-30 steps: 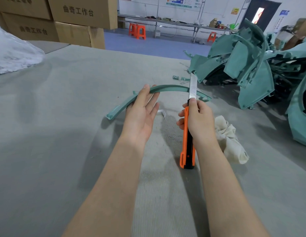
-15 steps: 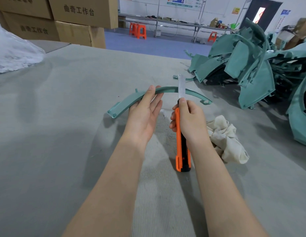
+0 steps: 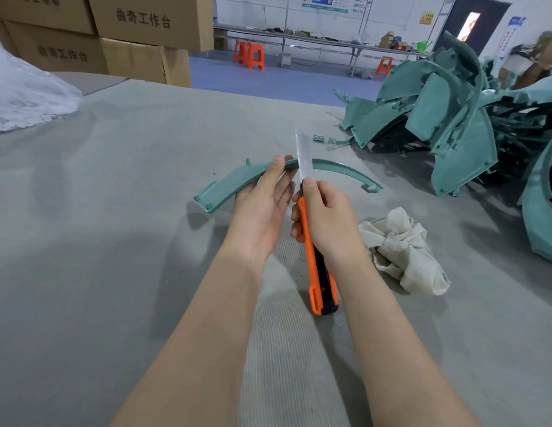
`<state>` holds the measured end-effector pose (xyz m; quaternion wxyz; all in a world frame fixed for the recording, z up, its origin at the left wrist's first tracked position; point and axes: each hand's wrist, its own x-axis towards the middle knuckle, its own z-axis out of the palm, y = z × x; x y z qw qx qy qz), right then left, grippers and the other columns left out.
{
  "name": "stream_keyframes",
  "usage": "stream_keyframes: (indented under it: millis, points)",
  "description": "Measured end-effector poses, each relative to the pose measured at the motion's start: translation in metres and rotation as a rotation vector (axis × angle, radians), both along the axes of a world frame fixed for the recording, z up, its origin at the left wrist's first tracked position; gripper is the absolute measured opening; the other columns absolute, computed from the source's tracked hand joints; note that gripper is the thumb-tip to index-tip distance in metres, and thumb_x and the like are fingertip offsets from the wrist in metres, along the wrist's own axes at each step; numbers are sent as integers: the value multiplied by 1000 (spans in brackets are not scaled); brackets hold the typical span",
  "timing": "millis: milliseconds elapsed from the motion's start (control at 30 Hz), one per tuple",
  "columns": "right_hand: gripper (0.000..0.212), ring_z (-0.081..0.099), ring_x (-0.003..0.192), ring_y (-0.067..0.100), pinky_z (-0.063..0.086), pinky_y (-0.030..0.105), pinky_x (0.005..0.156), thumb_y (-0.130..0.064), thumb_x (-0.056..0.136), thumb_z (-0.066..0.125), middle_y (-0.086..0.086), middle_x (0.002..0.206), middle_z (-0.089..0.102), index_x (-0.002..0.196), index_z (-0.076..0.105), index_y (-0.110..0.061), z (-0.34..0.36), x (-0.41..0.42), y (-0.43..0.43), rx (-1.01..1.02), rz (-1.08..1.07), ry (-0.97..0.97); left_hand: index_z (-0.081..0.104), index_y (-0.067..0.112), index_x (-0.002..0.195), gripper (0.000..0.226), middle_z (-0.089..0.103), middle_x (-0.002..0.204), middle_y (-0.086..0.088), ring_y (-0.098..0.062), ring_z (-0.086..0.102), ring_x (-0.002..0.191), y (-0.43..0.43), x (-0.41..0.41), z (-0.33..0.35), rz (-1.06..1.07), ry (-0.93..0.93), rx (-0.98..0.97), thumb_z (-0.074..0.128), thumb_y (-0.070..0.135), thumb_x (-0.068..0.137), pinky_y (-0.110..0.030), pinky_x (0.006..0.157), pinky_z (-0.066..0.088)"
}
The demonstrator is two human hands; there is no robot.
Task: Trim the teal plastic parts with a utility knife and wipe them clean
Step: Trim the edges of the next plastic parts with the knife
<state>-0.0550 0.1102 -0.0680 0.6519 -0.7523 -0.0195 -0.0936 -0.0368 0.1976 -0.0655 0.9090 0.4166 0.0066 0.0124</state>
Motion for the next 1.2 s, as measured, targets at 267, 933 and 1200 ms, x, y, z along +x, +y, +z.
stream_keyframes:
  millis: [267, 933, 1200]
  points:
    - [36, 54, 42, 17, 43, 25, 44, -28, 104, 40, 7, 59, 56, 75, 52, -10, 0, -1, 5, -24, 24, -16, 51, 11, 94, 27, 36, 61, -6, -13, 32, 37, -2, -4, 1, -14, 73, 200, 55, 37, 95, -17, 38, 25]
    - [29, 61, 74, 17, 56, 31, 70, -25, 87, 70, 2, 91, 56, 103, 46, -32, 4, 4, -28, -29, -379, -293, 67, 27, 90, 1, 71, 97, 10, -11, 66, 102, -9, -6, 1, 201, -111, 373, 67, 28, 89, -32, 98, 48]
    - [13, 58, 62, 25, 47, 19, 50, -28, 90, 69, 12, 74, 59, 85, 60, -20, 11, -1, -28, -92, -217, -288, 66, 27, 74, 12, 70, 73, 17, 2, 68, 77, -15, -4, -1, 457, -344, 685, 73, 30, 83, -17, 75, 52]
